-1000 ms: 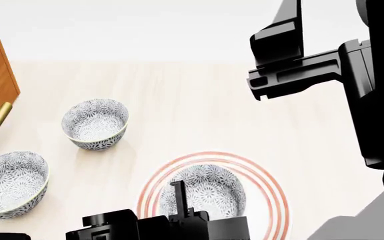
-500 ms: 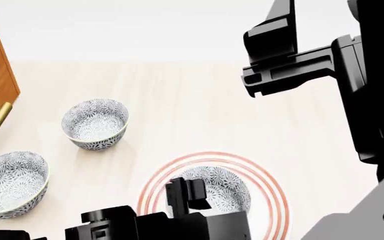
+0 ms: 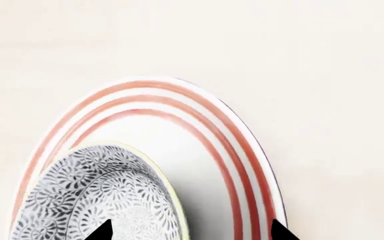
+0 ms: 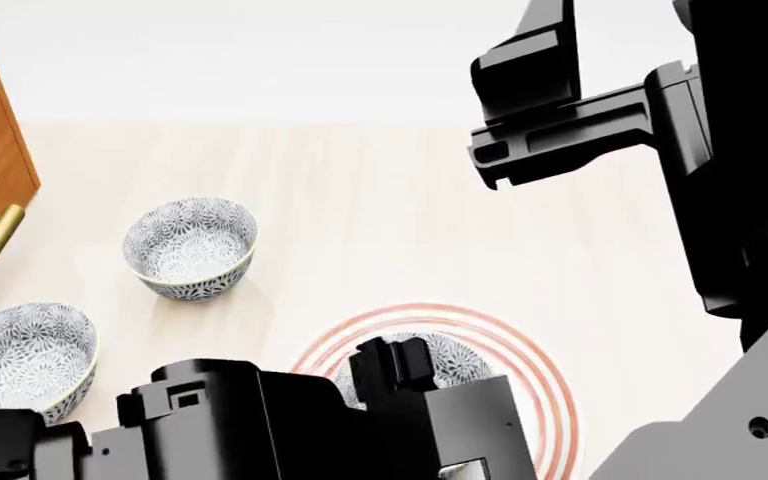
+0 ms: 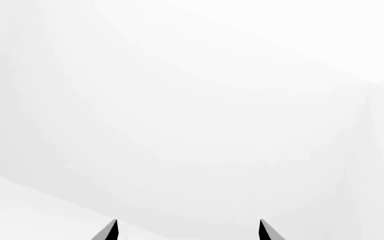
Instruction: Put the bowl at the front on the plate.
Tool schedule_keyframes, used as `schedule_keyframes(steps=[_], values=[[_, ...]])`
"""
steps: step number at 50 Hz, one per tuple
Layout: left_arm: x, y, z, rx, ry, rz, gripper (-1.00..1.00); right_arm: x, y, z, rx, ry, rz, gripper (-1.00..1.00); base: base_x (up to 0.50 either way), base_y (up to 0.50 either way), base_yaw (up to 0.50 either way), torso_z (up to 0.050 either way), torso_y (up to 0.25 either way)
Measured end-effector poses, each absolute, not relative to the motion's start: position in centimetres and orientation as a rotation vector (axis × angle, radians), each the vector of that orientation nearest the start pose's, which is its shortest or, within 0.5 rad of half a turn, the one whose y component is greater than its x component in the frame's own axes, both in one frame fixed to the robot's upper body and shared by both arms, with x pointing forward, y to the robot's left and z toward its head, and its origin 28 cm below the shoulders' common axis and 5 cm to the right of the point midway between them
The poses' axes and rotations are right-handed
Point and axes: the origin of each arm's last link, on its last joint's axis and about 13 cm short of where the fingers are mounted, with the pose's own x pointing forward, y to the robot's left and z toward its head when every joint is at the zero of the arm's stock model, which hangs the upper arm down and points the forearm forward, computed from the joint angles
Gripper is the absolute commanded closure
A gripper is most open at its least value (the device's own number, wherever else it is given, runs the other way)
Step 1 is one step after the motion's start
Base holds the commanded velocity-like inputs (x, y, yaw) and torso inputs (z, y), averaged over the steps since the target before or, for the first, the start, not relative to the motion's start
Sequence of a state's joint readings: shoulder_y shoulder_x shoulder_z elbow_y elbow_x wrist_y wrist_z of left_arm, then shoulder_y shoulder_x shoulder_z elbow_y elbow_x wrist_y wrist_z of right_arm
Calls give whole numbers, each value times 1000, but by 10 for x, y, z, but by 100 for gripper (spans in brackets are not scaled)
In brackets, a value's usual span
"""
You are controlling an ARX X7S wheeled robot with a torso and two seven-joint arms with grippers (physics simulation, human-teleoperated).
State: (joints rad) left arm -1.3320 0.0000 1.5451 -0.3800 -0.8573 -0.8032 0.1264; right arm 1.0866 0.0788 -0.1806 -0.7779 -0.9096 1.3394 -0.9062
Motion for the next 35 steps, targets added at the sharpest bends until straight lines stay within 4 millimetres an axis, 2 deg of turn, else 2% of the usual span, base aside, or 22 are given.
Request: schedule_keyframes(steps=[18,35], values=[[333,63,172,794,528,-1024,-100,220,-136,330,-374,-438,41,-100,0,0,0,0,0],[343,68,184,728,513,-930,-100,216,-131,329,-379,-451,64,-100,0,0,0,0,0]])
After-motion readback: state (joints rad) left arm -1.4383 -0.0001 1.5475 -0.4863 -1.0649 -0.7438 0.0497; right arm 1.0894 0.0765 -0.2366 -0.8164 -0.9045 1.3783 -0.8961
